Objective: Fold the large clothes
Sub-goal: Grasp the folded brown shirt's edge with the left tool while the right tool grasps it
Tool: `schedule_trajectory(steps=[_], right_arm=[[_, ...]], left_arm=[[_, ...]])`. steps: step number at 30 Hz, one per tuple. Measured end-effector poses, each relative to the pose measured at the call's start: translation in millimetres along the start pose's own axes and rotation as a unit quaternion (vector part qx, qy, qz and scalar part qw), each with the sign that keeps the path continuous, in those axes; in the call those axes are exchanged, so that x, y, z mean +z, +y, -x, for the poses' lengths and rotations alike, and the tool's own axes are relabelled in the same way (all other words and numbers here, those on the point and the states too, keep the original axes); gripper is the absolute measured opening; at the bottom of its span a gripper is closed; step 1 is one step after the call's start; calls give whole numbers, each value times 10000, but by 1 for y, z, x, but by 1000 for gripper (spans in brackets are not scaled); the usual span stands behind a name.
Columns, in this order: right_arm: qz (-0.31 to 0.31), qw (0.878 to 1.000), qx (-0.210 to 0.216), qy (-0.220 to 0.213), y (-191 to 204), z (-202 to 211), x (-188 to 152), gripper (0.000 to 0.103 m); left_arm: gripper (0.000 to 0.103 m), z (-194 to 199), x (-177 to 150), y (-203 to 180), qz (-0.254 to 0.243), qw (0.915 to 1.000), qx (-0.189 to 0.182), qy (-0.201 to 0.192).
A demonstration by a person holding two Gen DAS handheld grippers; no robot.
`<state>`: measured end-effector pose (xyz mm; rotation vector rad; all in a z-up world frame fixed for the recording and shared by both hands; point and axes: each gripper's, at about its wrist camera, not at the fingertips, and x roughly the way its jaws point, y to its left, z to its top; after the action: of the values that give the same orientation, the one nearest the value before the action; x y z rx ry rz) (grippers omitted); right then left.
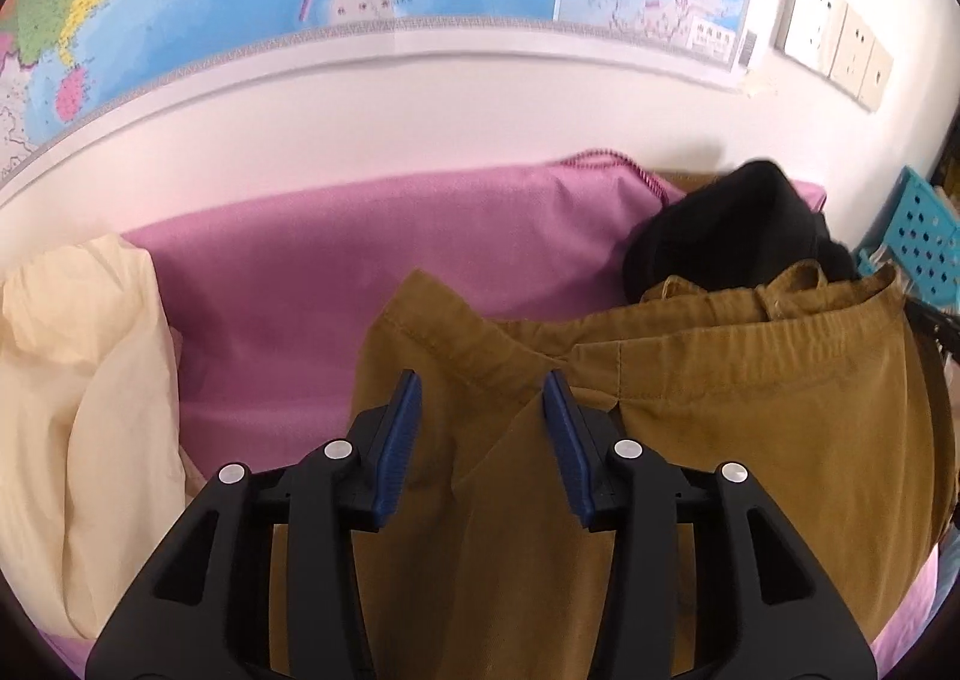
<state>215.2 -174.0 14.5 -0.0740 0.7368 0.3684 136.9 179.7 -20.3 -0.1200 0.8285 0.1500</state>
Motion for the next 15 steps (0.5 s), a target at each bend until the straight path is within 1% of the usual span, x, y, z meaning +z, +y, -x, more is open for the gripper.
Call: schedule_trajectory(steps=[1,3,4,5,6,7,8,9,10,11,12,13,15], right_arm=[[42,9999,-53,113,2,-8,0,2],[-20,9986,-100,517,2,-37,-4,2],[-23,9980,-104,631,4,-47,-7,2],[-72,9965,-41,827,1,-60,-10,3],[-133,9961,-15,866,-1,-65,-12,3],[-197,9961,23,865,-1,-66,-12,3],[-283,9957,74,882,-4,-63,-12,7],[-357,9952,109,909,-6,-61,-12,9],[-443,9948,118,904,-8,-54,-13,19],[-469,9952,125,846,-10,-47,-14,27],[-483,9963,178,685,-11,-33,-16,35],[-486,9972,212,519,-12,-17,-18,38],[-478,9977,415,262,-12,10,-23,39]], left_arm=[[43,-3,1,1,38,10000,76,21],[44,-16,2,4,126,9996,178,160],[43,-26,2,9,200,9988,345,295],[40,-36,0,15,294,9978,385,460],[42,-46,-3,22,394,9965,354,644],[41,-54,-7,32,586,9951,215,766],[39,-54,-10,37,703,9950,101,706],[38,-47,-11,39,716,9957,9,582],[39,-41,-12,39,659,9966,-27,500],[43,-34,-14,39,596,9972,-59,441],[45,-24,-16,39,551,9979,-82,328],[49,-17,-19,39,519,9982,-117,277],[58,2,-25,38,410,9989,-207,135]])
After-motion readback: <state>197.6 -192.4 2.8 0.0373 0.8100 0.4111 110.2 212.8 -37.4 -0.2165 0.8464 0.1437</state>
